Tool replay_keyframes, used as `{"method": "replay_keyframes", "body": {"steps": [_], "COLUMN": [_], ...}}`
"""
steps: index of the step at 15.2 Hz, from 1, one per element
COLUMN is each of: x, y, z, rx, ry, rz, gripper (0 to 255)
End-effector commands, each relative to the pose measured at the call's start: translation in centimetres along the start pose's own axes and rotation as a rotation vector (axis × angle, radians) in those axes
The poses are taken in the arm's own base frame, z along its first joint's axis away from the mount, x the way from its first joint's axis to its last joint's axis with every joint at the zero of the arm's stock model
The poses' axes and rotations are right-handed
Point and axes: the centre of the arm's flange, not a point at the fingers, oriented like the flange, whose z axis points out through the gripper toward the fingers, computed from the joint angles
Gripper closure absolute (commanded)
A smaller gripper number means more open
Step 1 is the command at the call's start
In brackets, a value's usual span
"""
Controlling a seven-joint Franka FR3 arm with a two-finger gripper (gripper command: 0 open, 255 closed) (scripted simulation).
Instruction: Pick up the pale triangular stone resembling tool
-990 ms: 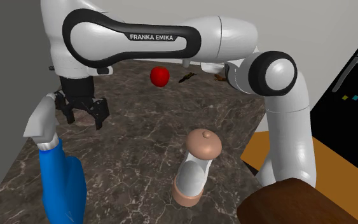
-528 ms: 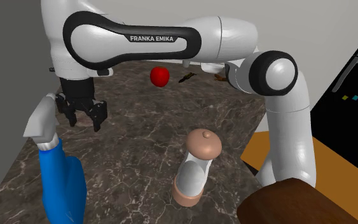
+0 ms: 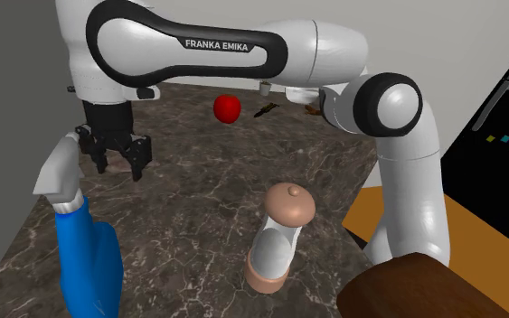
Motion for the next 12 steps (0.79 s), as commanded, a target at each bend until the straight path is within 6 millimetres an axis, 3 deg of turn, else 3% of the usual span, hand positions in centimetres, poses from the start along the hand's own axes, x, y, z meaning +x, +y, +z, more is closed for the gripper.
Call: {"method": "replay_keyframes", "body": {"steps": [1,12], "x": [0.0,-0.3], "y": [0.0,0.2], "z": [-1.0,-6.3], "rx": [0.0,0.0], "ry": [0.0,0.0], "rz": [0.0,0.0], "gripper": [255,255]}}
